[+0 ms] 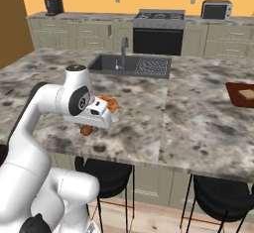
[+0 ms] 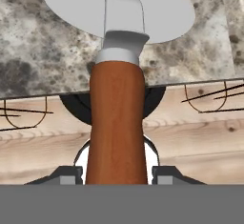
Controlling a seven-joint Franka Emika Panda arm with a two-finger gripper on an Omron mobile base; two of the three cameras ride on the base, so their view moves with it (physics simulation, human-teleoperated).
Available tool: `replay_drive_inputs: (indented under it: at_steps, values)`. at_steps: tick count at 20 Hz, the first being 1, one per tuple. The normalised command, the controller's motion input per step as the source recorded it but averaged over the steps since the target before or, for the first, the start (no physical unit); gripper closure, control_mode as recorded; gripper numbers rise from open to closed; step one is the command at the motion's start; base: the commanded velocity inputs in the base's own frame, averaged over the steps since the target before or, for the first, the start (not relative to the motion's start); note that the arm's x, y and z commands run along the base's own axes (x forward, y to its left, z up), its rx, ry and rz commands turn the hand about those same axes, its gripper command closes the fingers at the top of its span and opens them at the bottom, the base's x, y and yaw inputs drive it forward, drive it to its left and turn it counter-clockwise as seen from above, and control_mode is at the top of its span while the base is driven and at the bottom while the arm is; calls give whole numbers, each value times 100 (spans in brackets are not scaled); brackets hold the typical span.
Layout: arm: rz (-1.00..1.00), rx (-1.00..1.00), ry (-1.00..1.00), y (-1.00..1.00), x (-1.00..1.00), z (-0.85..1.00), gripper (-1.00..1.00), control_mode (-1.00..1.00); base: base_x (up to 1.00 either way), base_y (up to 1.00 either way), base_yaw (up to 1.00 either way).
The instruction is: Take the pizza cutter from the drawer on the right and place it on the dining counter for cutting.
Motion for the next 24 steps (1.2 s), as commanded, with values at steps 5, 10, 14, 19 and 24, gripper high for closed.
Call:
replay_drive_inputs:
  at_steps: [5, 10, 14, 19, 24]
  values:
    - [0, 0, 0, 0, 0, 0, 100, 100, 15, -10, -2]
    - [1, 8, -2, -9, 87, 0, 100, -100, 0, 0, 0]
    - [4, 11, 0, -9, 100, 0, 100, -100, 0, 0, 0]
    - [5, 1, 0, 1, 90, -10, 100, -100, 0, 0, 0]
    - [8, -8, 3, 40, 67, -45, 100, -100, 0, 0, 0]
